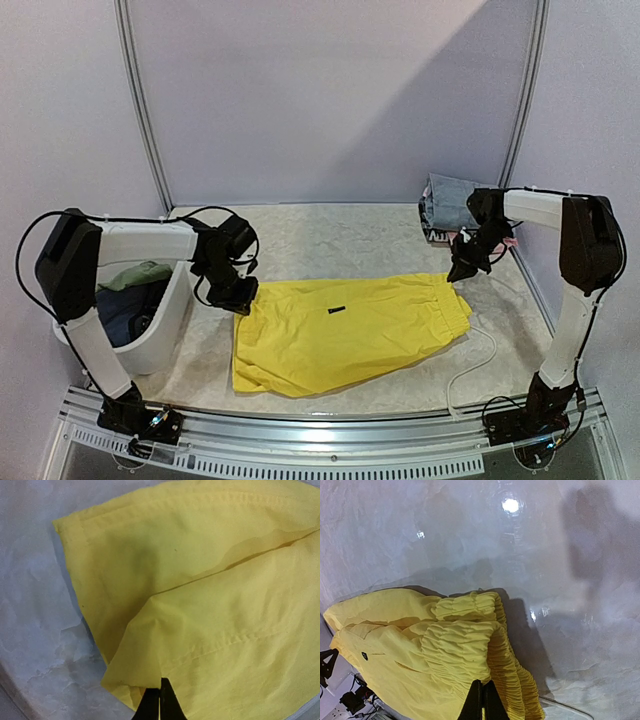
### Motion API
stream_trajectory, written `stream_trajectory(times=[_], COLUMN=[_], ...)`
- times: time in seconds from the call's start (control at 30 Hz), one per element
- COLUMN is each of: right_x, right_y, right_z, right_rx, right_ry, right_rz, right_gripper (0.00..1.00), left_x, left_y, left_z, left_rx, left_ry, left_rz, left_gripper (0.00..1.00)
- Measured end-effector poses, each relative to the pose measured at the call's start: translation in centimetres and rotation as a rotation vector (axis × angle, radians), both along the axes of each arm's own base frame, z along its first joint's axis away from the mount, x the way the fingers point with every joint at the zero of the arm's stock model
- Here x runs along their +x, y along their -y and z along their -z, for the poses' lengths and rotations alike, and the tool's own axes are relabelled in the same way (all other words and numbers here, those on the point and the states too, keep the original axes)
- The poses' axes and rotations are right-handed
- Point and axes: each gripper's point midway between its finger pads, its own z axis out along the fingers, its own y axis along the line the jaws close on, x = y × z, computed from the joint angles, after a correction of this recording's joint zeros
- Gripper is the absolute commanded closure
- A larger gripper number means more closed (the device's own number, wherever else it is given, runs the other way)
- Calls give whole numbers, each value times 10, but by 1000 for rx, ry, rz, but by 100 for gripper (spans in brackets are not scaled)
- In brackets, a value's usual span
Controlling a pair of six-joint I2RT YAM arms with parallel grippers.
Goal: Fold and stack the mixed laundry pile
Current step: Adjust the rectangle-folded shorts at the center of the board.
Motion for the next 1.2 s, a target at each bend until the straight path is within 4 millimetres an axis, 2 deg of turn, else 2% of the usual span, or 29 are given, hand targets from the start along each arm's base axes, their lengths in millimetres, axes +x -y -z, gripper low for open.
stream_trajectory(times=[0.17,0.27,0.67,0.9,1.0,1.1,1.2], right_x=[-3,-6,-9,-12,-12,-12,-12], right_y=[2,2,15,14,19,24,25], right_z=[0,-2,-5,-11,-14,-15,-10], right_rx=[4,3,14,71,80,81,86], right_ry=[-15,-27,-47,-34,-31,-25,-26], right_rz=[-1,-5,17,37,59,80,98], right_gripper=[100,100,100,100,100,100,100], left_x=[15,30,65,74,80,96,112], left_y=[6,11,21,21,21,19,9], left_z=[-35,-65,-141,-143,-158,-179,-180], left_rx=[-16,-31,-61,-41,-44,-55,-47], left_ry=[64,123,257,241,257,312,323], left_rz=[-3,-3,28,38,42,33,7], left_gripper=[100,100,100,100,100,100,100])
